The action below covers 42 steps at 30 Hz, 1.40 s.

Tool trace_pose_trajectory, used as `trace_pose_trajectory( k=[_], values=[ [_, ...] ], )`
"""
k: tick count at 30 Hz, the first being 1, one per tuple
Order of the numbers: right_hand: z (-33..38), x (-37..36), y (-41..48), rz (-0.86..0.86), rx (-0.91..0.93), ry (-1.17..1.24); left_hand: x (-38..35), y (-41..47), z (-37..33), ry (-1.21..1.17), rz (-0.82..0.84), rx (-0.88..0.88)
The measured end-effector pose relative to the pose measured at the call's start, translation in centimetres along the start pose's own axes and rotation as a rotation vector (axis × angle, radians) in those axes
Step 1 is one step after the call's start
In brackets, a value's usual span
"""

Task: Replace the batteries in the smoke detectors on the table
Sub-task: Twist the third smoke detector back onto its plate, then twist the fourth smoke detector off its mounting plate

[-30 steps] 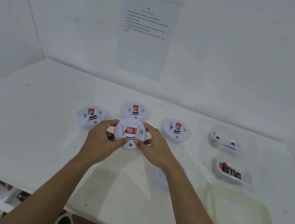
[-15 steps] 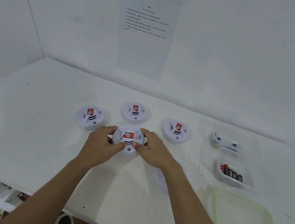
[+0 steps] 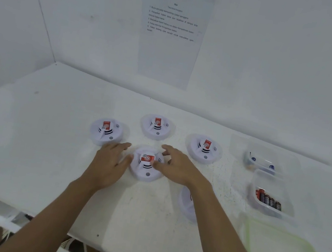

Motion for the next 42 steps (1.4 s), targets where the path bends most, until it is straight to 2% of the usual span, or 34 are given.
trace_pose_trajectory(
  k=[4, 7, 12, 14, 18, 21, 25, 29, 35, 39, 42],
  values=[
    [0.9, 1.3, 1.7, -0.178, 0.029, 0.066, -0.1, 0.0, 2.2, 0.217, -0.001, -0.095],
    [1.8, 1.7, 4.0, -0.311, 0.053, 0.093, -0.7, -0.5, 2.8, 0.294, 0.012, -0.129],
    [3.0, 1.1, 7.6, -0.482, 0.056, -0.072, -0.6, -0.5, 2.5, 0.352, 0.010, -0.148],
    [3.2, 0.6, 8.9, -0.457, 0.018, -0.157, -0.4, -0.5, 2.2, 0.356, 0.017, -0.147],
    [3.0, -0.4, 10.7, -0.296, -0.058, -0.239, -0.2, -0.7, 1.7, 0.376, 0.042, -0.138],
    [3.1, -0.2, 11.2, -0.331, -0.057, -0.280, -0.1, -0.7, 1.6, 0.385, 0.046, -0.137],
    [3.2, 0.7, 10.9, -0.338, -0.073, -0.206, -0.1, -0.9, 1.3, 0.389, 0.045, -0.136],
    [3.5, 1.5, 9.6, -0.379, -0.083, -0.040, -0.2, -0.8, 1.3, 0.370, 0.030, -0.135],
    [5.0, 2.7, 5.1, -0.457, 0.039, 0.374, -0.1, -0.7, 2.2, 0.251, -0.019, -0.089],
    [4.8, 1.9, 1.7, -0.286, 0.079, 0.805, 1.4, -0.6, 0.9, 0.003, -0.095, -0.039],
    [4.0, 1.1, -0.4, -0.102, 0.093, 1.097, 2.4, -1.0, -1.5, -0.056, -0.176, -0.021]
  ],
)
Point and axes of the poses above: each hand's wrist, its own y-axis towards the middle knuckle, its own x-axis out of the back of the hand, z = x × y, the point moved 4 cm from there along y, towards the middle knuckle, and after that the axes turned 5 degrees about -x, right-handed, at the moved point
